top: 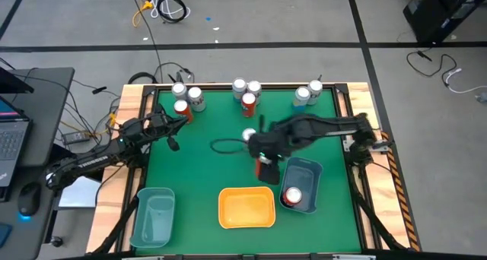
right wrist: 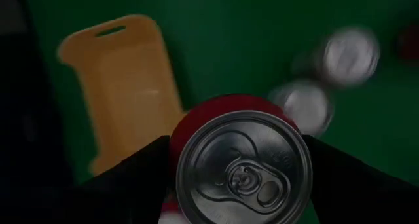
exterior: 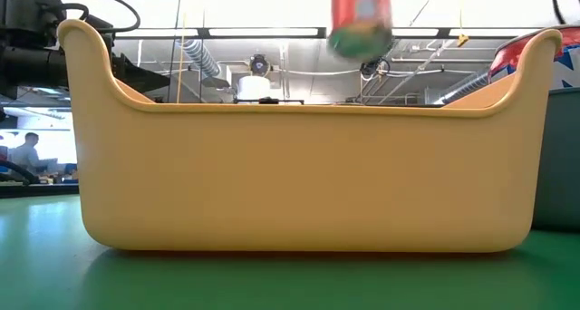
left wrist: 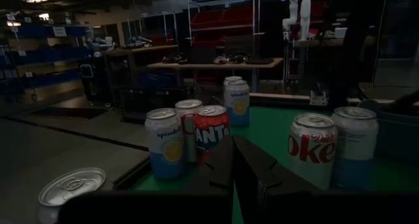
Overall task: Sort soda cans
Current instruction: Put the red soda can into the blue bin
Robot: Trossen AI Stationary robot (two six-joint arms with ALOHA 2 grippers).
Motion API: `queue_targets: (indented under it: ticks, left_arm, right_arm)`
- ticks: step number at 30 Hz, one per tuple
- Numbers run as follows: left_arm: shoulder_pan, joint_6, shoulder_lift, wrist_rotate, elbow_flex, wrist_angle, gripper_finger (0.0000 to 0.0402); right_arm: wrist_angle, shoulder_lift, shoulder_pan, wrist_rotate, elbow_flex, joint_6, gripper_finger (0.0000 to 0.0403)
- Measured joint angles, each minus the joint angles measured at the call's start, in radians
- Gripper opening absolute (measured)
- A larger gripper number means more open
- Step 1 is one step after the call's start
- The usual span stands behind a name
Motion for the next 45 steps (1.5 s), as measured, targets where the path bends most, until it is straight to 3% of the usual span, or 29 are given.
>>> queue_targets:
  ticks: [9,17,22,27,34,45]
  left_arm:
    - [0.0,0.0,0.0,0.015,0.0,0.0,0.0012]
    - [0.0,-0.006,0.0,0.015,0.0,0.001,0.0012]
    - [0.0,-0.008,0.0,0.015,0.004,-0.005,0.0012]
    - [0.0,-0.008,0.0,0.015,0.021,-0.003,0.0012]
    - [0.0,-0.008,0.0,0.014,0.021,-0.009,0.0012]
    - [0.0,-0.011,0.0,0.009,0.022,-0.02,0.0012]
  right_arm:
    - [0.008,-0.194,0.144,0.111,-0.17,0.364,0.0288]
    - [0.006,-0.389,0.265,0.017,-0.498,0.699,0.0288]
    - [0.01,-0.466,0.334,0.005,-0.633,0.836,0.0288]
    - [0.01,-0.487,0.355,-0.025,-0.754,0.875,0.0288]
    - [0.173,-0.486,0.325,-0.021,-0.86,0.821,0.0288]
    - [0.278,-0.477,0.318,-0.032,-0.907,0.817,0.0288]
